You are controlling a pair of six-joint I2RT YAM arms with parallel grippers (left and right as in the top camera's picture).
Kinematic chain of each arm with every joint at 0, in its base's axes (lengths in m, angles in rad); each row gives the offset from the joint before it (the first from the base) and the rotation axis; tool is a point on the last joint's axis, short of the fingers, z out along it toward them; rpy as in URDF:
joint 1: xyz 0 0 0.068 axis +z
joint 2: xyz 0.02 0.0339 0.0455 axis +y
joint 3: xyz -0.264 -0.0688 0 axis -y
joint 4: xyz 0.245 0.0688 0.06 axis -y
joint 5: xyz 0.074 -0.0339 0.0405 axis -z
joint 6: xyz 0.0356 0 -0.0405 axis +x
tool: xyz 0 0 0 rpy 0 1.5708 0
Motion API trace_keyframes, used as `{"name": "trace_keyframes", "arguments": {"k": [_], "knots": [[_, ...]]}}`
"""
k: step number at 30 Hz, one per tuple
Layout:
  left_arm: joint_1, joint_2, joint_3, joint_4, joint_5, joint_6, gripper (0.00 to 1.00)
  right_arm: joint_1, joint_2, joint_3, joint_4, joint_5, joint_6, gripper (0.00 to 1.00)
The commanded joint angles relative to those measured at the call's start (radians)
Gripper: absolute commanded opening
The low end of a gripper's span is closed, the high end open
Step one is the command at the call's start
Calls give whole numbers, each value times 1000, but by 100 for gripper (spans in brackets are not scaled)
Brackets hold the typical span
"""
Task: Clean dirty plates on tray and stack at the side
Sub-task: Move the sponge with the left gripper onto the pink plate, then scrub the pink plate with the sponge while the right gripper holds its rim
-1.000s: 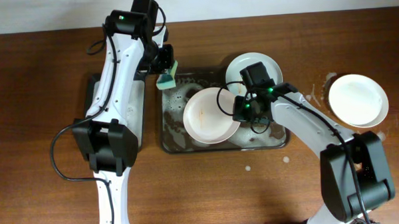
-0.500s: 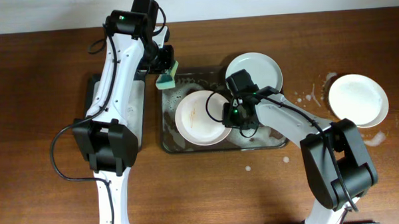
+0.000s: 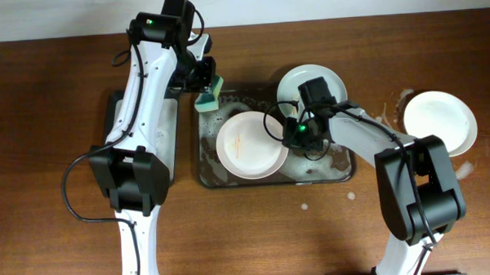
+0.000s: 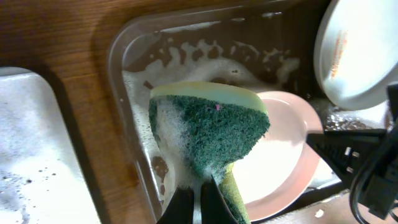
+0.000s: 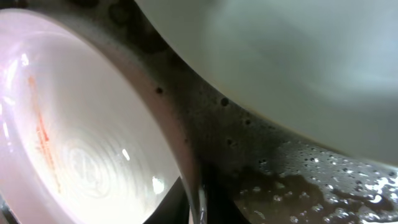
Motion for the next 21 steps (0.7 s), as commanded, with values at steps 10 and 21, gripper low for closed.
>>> {"name": "trace_keyframes", "arguments": {"k": [10,21], "knots": [[-98,5,-286,123,46,20,1,3,15,-7,-1,-35,-45,4],[-187,6,-606,343,-130,19,1,3,15,-7,-6,-10,-45,4]]}}
